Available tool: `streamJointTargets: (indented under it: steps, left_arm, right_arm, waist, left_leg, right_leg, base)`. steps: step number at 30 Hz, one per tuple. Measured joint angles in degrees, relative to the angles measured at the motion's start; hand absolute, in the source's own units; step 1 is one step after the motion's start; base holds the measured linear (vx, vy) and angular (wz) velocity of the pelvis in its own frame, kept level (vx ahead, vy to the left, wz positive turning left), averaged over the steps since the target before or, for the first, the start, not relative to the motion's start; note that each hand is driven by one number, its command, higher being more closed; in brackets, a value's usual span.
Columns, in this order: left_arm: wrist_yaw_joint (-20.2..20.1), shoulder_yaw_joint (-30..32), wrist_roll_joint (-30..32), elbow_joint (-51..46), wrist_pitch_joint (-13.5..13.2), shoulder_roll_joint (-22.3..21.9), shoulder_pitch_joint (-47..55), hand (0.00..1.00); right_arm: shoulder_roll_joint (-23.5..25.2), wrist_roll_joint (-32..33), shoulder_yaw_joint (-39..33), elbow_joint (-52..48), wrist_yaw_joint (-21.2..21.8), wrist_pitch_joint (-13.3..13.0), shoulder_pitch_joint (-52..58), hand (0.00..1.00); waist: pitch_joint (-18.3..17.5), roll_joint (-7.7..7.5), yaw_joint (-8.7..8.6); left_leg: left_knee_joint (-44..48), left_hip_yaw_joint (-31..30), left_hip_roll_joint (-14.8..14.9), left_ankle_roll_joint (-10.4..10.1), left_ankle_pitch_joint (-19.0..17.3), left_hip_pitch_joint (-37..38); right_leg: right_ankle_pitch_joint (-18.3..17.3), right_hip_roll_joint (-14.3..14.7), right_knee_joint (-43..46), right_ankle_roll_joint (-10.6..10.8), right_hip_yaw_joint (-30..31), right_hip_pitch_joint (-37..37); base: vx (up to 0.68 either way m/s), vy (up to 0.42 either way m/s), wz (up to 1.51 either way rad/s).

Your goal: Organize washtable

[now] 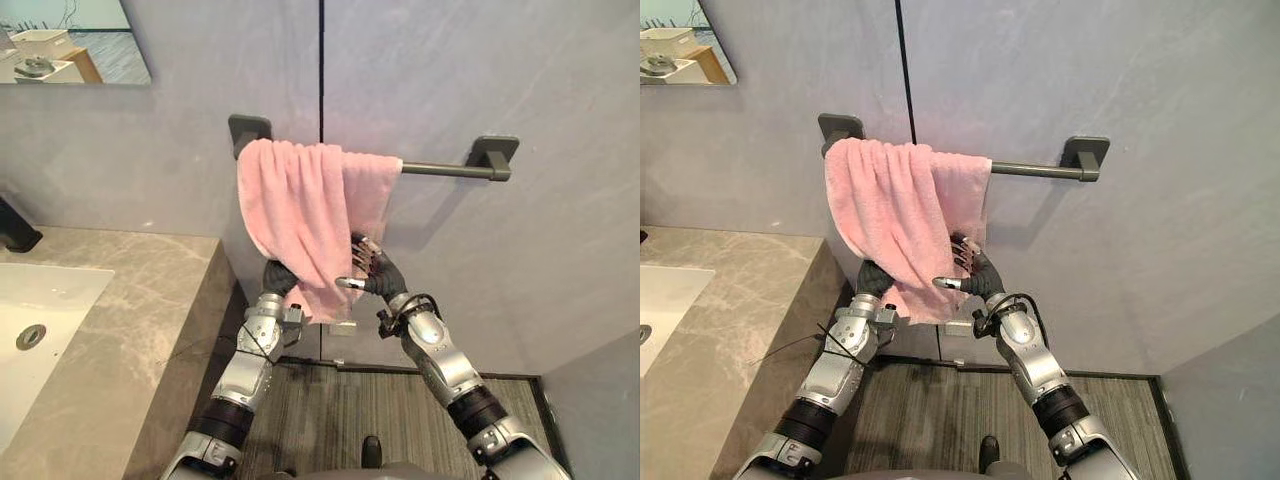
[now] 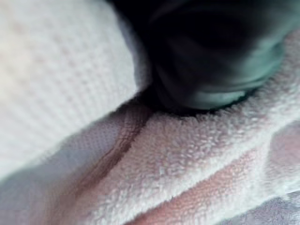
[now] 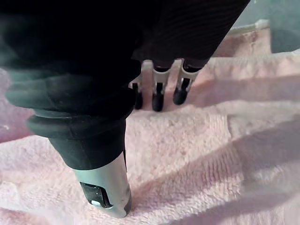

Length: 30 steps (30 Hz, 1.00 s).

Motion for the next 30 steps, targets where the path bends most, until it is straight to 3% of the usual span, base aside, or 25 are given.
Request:
streamJointTargets:
  steps: [5,11,17,26,30]
  left_arm:
    - [0.14,-0.41,-1.48,-3.02,-0.05,-0.02,-0.01,1.00]
    - [0.14,-0.41,-1.49,-3.60,-0.11,0.00,-0.01,1.00]
    - [0.09,-0.37,-1.47,-4.07,-0.11,0.13,-0.01,1.00]
    - [-0.02,-0.15,-1.33,-5.13,-0.11,-0.40,0.19,1.00]
    - [-0.05,0.44,-1.23,-5.12,-0.08,-0.86,1.56,1.00]
  right_arm:
    - [1.47,0.72,0.05,4.41,-0.57,0.32,-3.15,1.00]
    - [1.82,1.91,-0.23,4.41,-1.12,0.31,-3.50,1.00]
    - [1.82,1.84,-1.49,3.84,-1.07,0.30,-4.17,1.00]
    - [2.03,1.76,-8.51,-4.87,-1.10,-0.13,0.24,1.00]
    - [2.92,1.69,-10.69,-6.51,-1.13,-0.16,2.35,1.00]
  waist:
    - [0.05,-0.15,0.40]
    - [-0.01,-1.47,1.64]
    - [0.02,-1.49,1.56]
    - [0.32,-1.97,1.36]
    - [0.40,-2.02,0.28]
  left_leg:
    - [0.01,-1.07,-0.40,0.29,0.45,-0.47]
    - [0.24,-1.35,-0.43,0.30,0.52,-0.74]
    - [0.38,-1.27,-0.40,0.28,0.52,-0.83]
    - [-0.03,0.36,-0.43,0.28,0.48,0.40]
    - [-0.26,1.32,-0.44,0.26,0.43,0.92]
  right_leg:
    - [0.10,-0.51,0.00,0.02,-0.99,0.08]
    - [0.26,-0.64,0.00,-0.12,-1.27,0.12]
    - [0.28,-0.59,0.01,-0.12,-1.19,-0.04]
    - [0.34,-0.44,0.01,-0.02,0.39,0.15]
    - [0.39,-0.34,0.00,0.05,1.48,0.08]
  base:
    - [-0.03,0.019,0.12]
    - [-0.04,0.016,0.03]
    - [-0.01,0.003,0.00]
    - [-0.01,0.021,-0.10]
    - [-0.02,0.017,-0.11]
